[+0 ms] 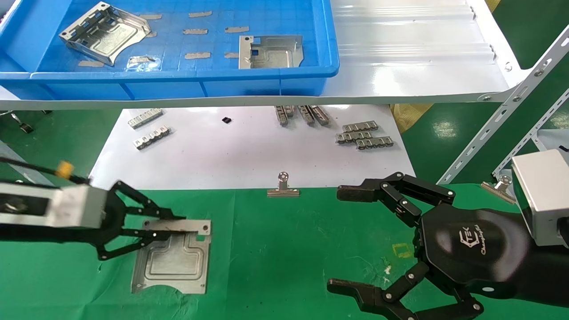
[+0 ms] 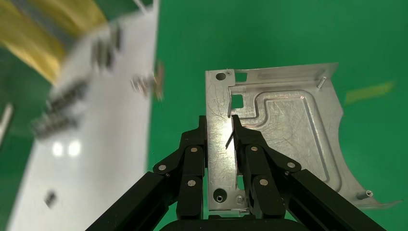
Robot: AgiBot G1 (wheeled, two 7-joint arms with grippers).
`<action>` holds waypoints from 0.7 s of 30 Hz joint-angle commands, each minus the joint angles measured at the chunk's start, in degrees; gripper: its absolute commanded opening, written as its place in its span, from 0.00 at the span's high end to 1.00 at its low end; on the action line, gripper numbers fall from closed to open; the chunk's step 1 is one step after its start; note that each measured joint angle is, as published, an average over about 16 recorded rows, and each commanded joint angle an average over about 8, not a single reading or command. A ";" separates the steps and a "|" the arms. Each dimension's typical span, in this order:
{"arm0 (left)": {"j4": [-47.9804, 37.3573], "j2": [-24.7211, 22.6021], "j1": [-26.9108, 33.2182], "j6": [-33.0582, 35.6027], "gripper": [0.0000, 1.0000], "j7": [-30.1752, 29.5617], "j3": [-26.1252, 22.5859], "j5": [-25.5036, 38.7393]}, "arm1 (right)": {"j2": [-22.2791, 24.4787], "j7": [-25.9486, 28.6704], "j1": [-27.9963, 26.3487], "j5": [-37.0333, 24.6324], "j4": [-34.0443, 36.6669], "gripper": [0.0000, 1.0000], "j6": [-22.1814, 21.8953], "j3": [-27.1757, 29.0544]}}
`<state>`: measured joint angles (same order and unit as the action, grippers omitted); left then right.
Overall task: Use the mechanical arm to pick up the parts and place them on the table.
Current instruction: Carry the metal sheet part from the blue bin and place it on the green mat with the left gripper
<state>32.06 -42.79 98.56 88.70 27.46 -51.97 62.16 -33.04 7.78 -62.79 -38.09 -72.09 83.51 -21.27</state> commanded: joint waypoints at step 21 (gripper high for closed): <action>-22.14 -8.01 -1.15 -2.26 0.00 16.89 -4.20 5.86 | 0.00 0.00 0.00 0.01 0.00 0.00 0.00 -0.01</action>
<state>10.10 -50.68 97.39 86.70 44.12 -56.01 67.72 -33.03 7.77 -62.79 -38.08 -72.09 83.51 -21.27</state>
